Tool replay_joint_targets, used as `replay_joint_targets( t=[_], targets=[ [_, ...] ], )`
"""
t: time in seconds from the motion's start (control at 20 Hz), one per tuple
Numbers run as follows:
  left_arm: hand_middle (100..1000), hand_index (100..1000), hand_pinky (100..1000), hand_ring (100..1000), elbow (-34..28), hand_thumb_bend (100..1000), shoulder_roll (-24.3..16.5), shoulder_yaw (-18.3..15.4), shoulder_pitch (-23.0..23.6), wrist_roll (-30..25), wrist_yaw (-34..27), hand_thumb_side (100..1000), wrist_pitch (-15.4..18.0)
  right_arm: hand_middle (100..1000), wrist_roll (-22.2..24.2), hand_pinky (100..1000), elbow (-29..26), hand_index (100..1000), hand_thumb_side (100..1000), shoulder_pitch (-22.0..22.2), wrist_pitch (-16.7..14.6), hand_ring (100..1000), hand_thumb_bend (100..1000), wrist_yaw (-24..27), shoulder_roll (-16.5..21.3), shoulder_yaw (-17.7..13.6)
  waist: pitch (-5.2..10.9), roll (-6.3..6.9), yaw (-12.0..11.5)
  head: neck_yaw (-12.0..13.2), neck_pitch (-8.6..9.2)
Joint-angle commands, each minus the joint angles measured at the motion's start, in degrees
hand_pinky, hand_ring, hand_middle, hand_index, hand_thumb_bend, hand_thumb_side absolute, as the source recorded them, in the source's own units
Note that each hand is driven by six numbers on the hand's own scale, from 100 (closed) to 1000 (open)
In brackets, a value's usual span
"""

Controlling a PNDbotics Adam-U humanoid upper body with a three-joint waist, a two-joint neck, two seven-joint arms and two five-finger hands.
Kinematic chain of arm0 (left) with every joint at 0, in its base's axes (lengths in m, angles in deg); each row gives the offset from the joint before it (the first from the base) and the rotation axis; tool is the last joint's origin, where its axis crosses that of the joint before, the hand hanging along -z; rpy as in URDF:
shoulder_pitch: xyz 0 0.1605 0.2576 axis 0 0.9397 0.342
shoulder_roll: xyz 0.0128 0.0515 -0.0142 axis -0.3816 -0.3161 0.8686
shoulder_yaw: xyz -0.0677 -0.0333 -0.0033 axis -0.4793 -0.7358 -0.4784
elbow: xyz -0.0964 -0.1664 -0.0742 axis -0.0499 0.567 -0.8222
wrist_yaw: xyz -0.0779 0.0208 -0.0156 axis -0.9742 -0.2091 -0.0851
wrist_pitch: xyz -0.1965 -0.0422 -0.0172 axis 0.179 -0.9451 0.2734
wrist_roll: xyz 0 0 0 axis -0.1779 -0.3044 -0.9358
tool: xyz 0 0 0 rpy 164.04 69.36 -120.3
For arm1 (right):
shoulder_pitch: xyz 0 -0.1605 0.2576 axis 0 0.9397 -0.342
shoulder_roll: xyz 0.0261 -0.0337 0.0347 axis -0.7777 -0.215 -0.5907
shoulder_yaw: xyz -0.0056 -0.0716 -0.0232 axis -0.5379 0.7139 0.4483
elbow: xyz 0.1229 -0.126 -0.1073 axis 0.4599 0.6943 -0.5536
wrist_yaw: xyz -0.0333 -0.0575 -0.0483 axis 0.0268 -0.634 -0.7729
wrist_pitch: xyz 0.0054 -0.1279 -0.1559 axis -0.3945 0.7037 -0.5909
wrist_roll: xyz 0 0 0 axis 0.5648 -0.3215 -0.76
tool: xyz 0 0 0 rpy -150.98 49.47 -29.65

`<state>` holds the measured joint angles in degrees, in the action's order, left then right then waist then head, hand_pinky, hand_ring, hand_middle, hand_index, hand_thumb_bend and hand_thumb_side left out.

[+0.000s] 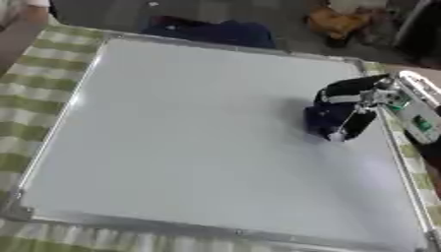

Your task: Wipe the whiteboard clean with a brush.

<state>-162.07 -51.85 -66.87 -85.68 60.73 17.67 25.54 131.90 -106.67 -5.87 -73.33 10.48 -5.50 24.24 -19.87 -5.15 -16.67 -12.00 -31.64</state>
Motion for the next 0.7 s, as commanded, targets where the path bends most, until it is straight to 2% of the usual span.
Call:
replay_joint_targets(
  t=[0.05,0.4,0.7],
  targets=[
    [545,402,555,551,-1.1,135,-0.66,-0.08,-0.18,0.09,-0.37,1000,-0.2,392,1.71,610,-1.52,403,202,-0.42,-0.75,680,100,1.38,2.09,-0.05,1.54,0.31,0.13,0.14,-0.15],
    [544,402,554,551,-1.1,134,-0.61,-0.02,-0.23,0.22,-0.48,1000,-0.26,403,3.51,604,-3.4,401,202,-0.18,-0.63,673,100,3.71,2.43,0.65,1.78,0.36,-0.14,0.15,-0.4],
    [544,401,553,550,-1.1,134,-0.53,0.0,-0.31,0.19,-0.44,1000,-0.24,405,3.51,603,-3.13,401,203,-0.18,0.51,674,100,3.54,2.51,0.12,1.55,0.36,-0.36,0.06,-0.06]
  ],
)
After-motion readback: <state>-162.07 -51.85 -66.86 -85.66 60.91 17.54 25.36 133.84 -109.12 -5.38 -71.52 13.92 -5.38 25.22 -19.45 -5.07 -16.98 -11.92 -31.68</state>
